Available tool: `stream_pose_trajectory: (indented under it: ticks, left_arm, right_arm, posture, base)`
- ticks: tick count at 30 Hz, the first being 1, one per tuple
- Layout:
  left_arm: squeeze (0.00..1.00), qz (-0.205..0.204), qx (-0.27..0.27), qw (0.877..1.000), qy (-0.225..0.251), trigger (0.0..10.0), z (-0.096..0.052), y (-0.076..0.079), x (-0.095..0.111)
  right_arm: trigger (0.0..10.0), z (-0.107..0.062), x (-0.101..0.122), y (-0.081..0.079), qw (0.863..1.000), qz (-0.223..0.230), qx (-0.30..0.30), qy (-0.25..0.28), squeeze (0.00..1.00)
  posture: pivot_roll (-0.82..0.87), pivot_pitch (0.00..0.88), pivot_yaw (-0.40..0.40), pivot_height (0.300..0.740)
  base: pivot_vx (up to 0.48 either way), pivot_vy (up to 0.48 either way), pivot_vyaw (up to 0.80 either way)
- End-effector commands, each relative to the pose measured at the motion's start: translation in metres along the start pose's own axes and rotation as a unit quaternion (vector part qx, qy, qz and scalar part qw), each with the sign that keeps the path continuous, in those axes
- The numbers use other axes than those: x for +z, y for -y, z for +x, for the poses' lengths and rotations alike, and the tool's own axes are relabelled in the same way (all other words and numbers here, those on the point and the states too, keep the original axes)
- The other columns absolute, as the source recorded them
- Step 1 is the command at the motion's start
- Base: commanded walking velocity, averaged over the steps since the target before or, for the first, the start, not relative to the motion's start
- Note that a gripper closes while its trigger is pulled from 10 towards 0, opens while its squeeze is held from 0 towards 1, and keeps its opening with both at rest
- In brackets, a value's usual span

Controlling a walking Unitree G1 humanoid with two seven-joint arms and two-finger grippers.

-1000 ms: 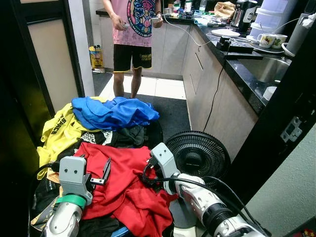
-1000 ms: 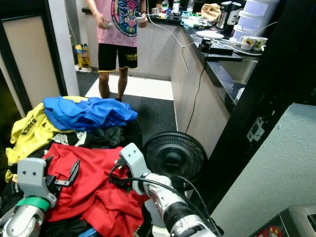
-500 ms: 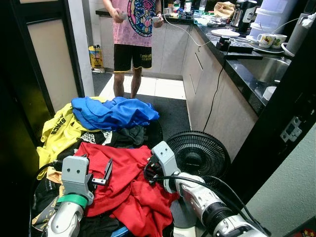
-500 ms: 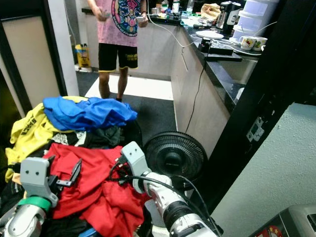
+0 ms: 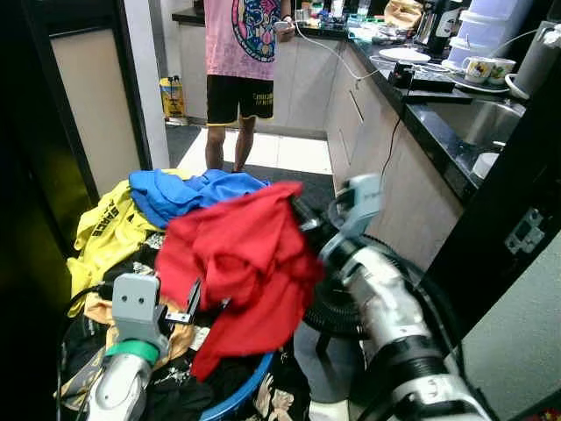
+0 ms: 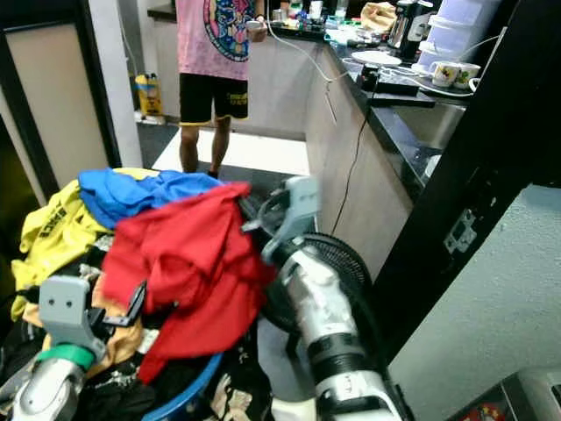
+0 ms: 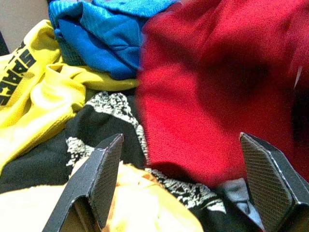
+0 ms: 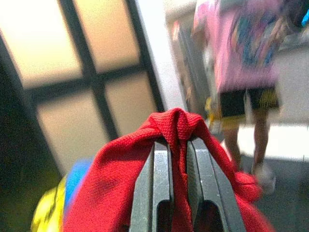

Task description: Clothes washing

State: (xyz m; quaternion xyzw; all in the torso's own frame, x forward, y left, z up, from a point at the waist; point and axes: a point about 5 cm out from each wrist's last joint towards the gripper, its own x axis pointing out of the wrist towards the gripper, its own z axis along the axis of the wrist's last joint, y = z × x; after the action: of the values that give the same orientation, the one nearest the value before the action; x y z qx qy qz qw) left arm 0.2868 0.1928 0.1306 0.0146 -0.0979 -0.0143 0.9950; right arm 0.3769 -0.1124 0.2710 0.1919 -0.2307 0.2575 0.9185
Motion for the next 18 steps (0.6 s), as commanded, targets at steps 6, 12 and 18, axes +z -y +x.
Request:
stream_pose_trajectory:
  ticks: [6, 12, 18]
  left_arm:
    - [0.00, -0.018, 0.001, 0.999, 0.027, 10.0, 0.007, 0.005, 0.013]
    - [0.00, -0.031, 0.031, 0.998, 0.045, 10.0, 0.034, 0.010, 0.042]
    - [0.00, -0.028, 0.061, 0.997, 0.033, 10.0, 0.050, 0.006, 0.049]
  right_arm:
    - [0.0, 0.016, 0.050, 0.003, 0.997, -0.010, -0.006, 0.080, 0.00]
    - [10.0, 0.009, 0.036, 0.018, 0.994, -0.093, -0.058, 0.007, 0.00]
    - [10.0, -0.002, 0.017, 0.014, 0.991, -0.110, -0.061, -0.042, 0.00]
  posture:
    - [-0.02, 0.000, -0.032, 0.740]
    - [-0.02, 0.000, -0.028, 0.740]
    - [-0.01, 0.000, -0.042, 0.740]
  base:
    - [0.000, 0.000, 0.00]
    - [0.000, 0.000, 0.00]
    - [0.000, 0.000, 0.00]
